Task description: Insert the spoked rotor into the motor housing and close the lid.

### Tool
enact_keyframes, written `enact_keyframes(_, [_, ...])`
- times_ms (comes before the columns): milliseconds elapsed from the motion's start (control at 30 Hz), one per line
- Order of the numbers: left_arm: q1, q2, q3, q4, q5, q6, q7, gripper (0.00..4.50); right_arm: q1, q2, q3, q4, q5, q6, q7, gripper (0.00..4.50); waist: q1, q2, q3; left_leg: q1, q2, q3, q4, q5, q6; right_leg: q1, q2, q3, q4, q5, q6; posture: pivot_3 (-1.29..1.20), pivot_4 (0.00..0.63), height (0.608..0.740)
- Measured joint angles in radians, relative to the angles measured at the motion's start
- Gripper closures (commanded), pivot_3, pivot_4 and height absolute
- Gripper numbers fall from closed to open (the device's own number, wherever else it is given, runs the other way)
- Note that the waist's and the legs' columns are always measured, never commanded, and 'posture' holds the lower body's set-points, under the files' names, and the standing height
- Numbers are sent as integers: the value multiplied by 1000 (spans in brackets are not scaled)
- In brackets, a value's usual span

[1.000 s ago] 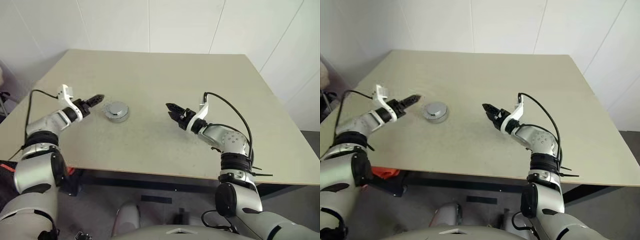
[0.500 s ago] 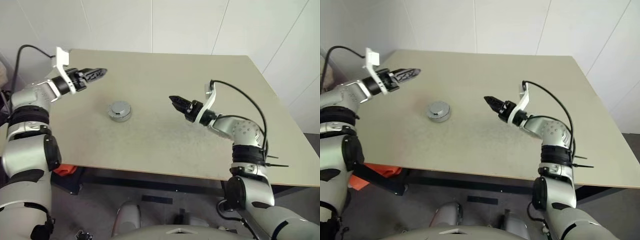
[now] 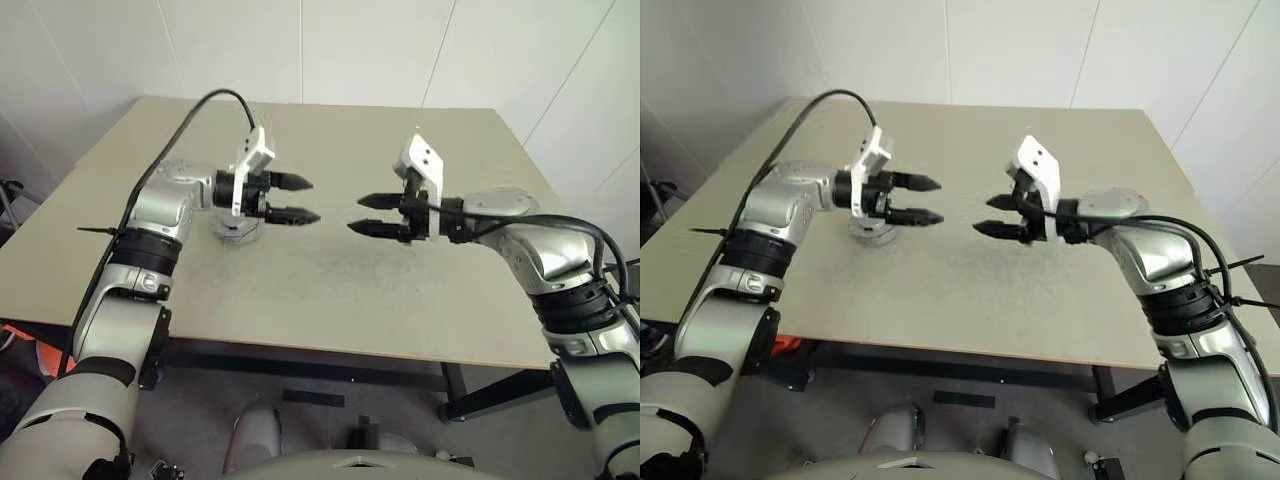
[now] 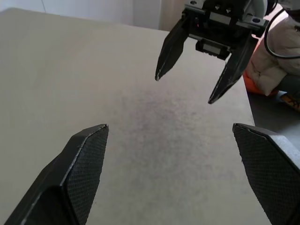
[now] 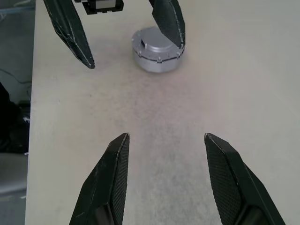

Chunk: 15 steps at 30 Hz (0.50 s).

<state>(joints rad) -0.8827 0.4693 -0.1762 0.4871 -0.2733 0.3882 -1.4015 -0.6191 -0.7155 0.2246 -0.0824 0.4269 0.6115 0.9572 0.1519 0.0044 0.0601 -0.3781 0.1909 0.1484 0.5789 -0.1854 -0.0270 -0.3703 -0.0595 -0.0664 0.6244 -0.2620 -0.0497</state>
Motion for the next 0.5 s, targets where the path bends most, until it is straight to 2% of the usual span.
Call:
enact_keyframes(200, [111,-35,-19,35,48,-72,86,18,113,66,-55,78,-49,-61,-72,1657,1,0,0,2,0,0,4,1,0,3,-1,1,2,0,-1,0,0,740])
enact_keyframes(333, [173,-41,28,40,31,-38,157,18,213,113,-103,60,-47,-55,-132,1657,0,0,0,2,1,0,4,1,0,2,-1,1,2,0,-1,0,0,740])
enact_keyframes(500, [217,-36,45,-18,20,-6,174,18,241,119,-115,17,-44,-49,-150,1657,0,0,0,4,1,0,4,1,1,2,-1,2,3,0,-1,0,0,740])
